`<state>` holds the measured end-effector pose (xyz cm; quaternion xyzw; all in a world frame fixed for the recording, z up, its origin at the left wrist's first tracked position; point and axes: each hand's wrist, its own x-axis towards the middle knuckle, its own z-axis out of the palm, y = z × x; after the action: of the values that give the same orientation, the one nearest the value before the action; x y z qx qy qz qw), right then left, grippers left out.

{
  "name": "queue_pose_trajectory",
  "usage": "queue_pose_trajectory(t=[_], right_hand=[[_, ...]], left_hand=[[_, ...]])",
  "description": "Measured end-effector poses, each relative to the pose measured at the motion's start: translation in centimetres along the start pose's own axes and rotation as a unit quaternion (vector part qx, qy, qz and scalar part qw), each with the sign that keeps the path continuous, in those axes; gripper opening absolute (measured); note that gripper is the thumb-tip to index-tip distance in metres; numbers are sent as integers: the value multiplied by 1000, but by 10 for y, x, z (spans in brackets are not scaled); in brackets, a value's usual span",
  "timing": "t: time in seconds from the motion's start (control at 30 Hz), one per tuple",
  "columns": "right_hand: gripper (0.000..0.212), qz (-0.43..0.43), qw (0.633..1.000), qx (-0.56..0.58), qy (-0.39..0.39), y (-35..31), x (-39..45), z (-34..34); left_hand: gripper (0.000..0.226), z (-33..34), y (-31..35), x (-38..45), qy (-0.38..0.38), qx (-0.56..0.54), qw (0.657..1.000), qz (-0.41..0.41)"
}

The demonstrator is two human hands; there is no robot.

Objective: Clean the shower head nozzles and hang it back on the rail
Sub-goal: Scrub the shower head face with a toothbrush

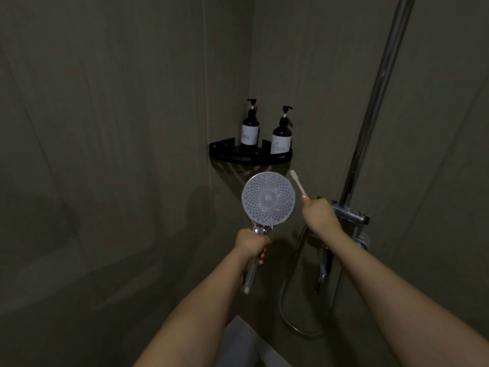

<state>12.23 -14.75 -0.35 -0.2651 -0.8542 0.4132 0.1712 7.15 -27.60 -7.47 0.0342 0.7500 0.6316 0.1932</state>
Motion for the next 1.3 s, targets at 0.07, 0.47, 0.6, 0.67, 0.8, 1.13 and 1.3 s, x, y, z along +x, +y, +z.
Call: queue_pose_trajectory(t=[0.07, 0.47, 0.6, 0.67, 0.8, 1.13, 1.3], right_hand=[[41, -63, 994, -30, -88, -2, -7, 9], [37, -30, 992, -110, -51, -9, -9, 9], [47, -46, 996, -36, -61, -10, -4, -3], [42, -52, 983, -98, -146, -8, -18, 9], [36, -6, 995, -96, -26, 5, -14, -4], [43, -28, 996, -70, -45, 11, -15, -3], [43, -13, 989, -138, -52, 16, -17, 4]], left_hand=[[33, 0, 1, 1, 5, -4, 1000, -1], [33, 3, 5, -5, -14, 8, 1000, 7], [30, 4, 5, -6, -8, 7, 1000, 4], [30, 5, 5, -4, -2, -2, 1000, 6], [32, 4, 7, -4, -5, -1, 1000, 5], [31, 3, 3, -1, -1, -9, 1000, -6], [33, 7, 8, -3, -12, -13, 1000, -3]])
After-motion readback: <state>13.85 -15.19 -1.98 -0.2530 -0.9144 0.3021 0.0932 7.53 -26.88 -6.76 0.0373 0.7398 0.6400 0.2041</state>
